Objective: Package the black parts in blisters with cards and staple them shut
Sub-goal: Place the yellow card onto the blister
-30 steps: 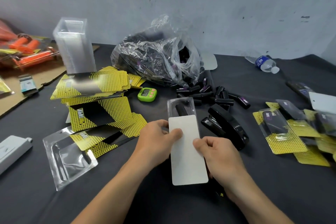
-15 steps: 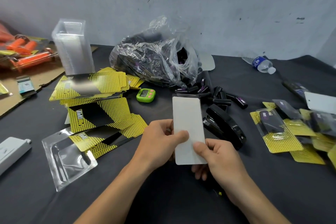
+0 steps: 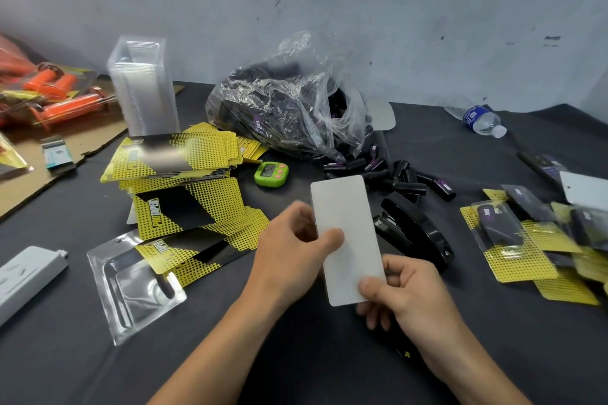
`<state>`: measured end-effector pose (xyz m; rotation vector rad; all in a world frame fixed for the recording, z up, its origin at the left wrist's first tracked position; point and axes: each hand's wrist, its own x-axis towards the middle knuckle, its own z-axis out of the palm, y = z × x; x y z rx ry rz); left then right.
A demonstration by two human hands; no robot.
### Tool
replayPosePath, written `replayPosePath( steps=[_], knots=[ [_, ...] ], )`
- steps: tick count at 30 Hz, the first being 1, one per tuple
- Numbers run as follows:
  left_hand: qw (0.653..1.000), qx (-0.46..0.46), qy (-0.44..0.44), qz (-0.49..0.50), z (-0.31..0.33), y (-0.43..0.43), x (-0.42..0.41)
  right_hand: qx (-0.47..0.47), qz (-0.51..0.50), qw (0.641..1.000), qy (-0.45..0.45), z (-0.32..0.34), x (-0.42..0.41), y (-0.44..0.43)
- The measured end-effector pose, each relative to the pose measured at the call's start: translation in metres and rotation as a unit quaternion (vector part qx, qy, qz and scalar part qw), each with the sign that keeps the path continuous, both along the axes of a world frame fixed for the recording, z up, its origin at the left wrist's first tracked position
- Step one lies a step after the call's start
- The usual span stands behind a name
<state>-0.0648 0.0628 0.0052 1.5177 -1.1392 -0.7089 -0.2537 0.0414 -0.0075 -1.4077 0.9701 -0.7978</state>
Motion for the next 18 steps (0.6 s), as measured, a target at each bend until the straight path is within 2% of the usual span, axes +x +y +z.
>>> replayPosePath(
  steps=[6,13,18],
  knots=[
    [0.983,-0.069,0.168,0.034,0.006,-0.006,0.013,0.024,0.076,0.997,0.019,0.008,-0.002,-0.002],
    [0.976,-0.064,0.195,0.077,0.011,-0.007,0.018,-0.028,0.042,0.997,0.062,0.006,-0.011,-0.004],
    [0.979,-0.018,0.167,0.111,0.005,-0.009,0.021,-0.082,-0.064,0.994,0.027,0.002,-0.014,-0.005]
  ],
)
